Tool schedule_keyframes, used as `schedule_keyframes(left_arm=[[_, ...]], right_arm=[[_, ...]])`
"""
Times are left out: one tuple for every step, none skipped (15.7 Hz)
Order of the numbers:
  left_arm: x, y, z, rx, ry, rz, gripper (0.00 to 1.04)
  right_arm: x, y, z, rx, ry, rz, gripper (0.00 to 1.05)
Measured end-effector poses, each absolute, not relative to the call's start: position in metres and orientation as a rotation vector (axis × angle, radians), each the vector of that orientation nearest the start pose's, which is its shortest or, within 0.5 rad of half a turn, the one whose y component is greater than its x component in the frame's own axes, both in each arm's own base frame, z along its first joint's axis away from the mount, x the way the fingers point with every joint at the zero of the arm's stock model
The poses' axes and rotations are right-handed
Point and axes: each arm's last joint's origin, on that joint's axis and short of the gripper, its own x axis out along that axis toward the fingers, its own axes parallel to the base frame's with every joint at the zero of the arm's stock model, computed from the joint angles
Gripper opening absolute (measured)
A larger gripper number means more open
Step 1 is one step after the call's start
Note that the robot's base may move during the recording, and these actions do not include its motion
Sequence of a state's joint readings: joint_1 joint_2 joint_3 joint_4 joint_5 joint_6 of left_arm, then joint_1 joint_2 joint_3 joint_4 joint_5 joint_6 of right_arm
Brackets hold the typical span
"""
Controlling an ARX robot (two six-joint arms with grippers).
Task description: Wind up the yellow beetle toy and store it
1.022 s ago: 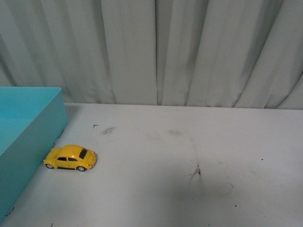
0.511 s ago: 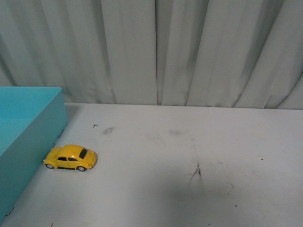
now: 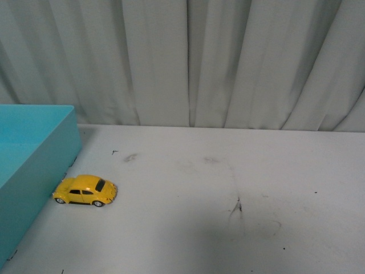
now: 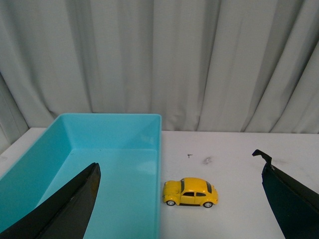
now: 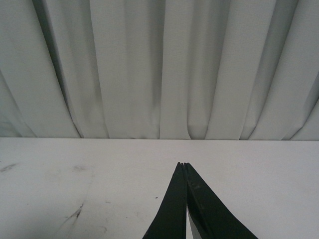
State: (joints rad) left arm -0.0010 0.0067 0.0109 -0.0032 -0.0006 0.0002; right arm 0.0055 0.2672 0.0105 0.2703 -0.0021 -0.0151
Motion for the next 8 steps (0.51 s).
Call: schedule_keyframes(left_arm=[[0.097,0.000,0.166,0.000,-0.001,0.000,0.98],[0.097,0.000,0.166,0.000,-0.001,0.000,0.98],[0.097,0.000,0.166,0.000,-0.001,0.000,0.98],[0.097,0.000,0.166,0.000,-0.001,0.000,0.98],[0.097,0.000,0.166,0.000,-0.001,0.000,0.98],[0.097,0.000,0.166,0.000,-0.001,0.000,0.98],[0.097,0.000,0.166,0.000,-0.001,0.000,0.98],[0.097,0.000,0.166,0.000,0.000,0.000,0.98]], right_arm=[[0.113,0.001,0.170,-0.015,-0.012,0.008,0.02],[0.112,0.001,0.170,-0.015,-0.012,0.007,0.02],[0.111,0.001,0.170,-0.015,-0.013,0.007,0.02],[0.110,0.001,0.170,-0.015,-0.012,0.007,0.02],[0.108,0.001,0.170,-0.015,-0.013,0.007,0.02],[0.107,0.001,0.169,-0.015,-0.001,0.007,0.02],[0.099,0.001,0.164,-0.015,0.023,0.006,0.02],[0.097,0.001,0.170,-0.015,-0.025,0.005,0.02]])
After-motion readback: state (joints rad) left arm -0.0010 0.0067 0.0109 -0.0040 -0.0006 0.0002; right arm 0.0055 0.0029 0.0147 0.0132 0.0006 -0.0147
